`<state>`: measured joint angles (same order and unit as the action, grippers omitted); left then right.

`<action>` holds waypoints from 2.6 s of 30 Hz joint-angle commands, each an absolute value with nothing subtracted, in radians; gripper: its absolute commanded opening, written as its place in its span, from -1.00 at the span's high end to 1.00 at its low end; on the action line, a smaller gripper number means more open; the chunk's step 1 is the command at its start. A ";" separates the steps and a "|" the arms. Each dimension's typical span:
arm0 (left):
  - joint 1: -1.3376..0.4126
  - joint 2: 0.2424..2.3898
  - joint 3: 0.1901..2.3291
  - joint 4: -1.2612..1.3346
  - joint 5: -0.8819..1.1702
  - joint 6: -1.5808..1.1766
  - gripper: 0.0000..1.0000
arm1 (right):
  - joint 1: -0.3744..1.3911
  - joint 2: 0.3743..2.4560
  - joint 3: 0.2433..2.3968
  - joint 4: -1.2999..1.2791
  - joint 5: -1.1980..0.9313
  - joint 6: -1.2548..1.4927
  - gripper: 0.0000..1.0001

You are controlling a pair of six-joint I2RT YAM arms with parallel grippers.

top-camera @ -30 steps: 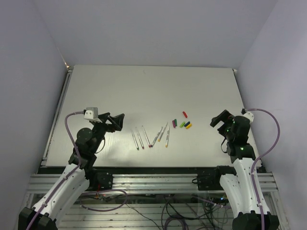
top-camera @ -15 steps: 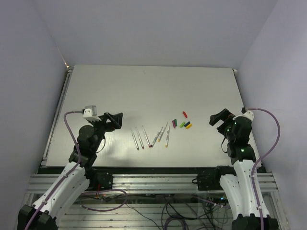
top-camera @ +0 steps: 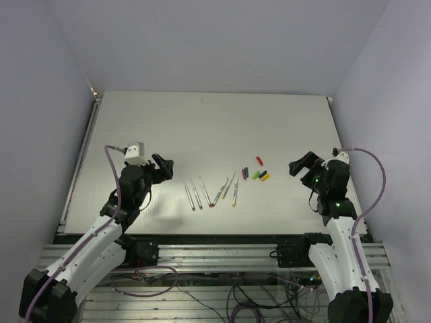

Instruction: Insert the pens into the pen caps

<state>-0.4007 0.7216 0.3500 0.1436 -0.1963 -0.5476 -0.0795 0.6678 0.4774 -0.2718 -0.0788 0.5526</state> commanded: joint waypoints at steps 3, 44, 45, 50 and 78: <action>-0.575 0.725 0.414 0.077 -0.358 -0.491 -0.70 | -0.083 0.617 0.450 -0.218 -0.019 0.579 -0.96; -0.929 1.334 0.655 -0.236 -0.508 -0.724 -0.23 | -0.083 0.607 0.409 -0.235 -0.005 0.529 0.00; -0.929 1.346 0.660 -0.236 -0.508 -0.725 -0.22 | -0.083 0.607 0.408 -0.235 -0.007 0.530 0.00; -0.928 1.382 0.672 -0.238 -0.512 -0.731 -0.21 | -0.084 0.607 0.405 -0.235 -0.014 0.532 -0.01; -0.929 1.500 0.735 -0.387 -0.559 -0.739 -0.17 | -0.083 0.650 0.387 -0.193 -0.053 0.548 -0.04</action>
<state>-0.9211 1.4857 0.6971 -0.3290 -0.5316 -0.7322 -0.0792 0.6487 0.3981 -0.2207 -0.0418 0.5426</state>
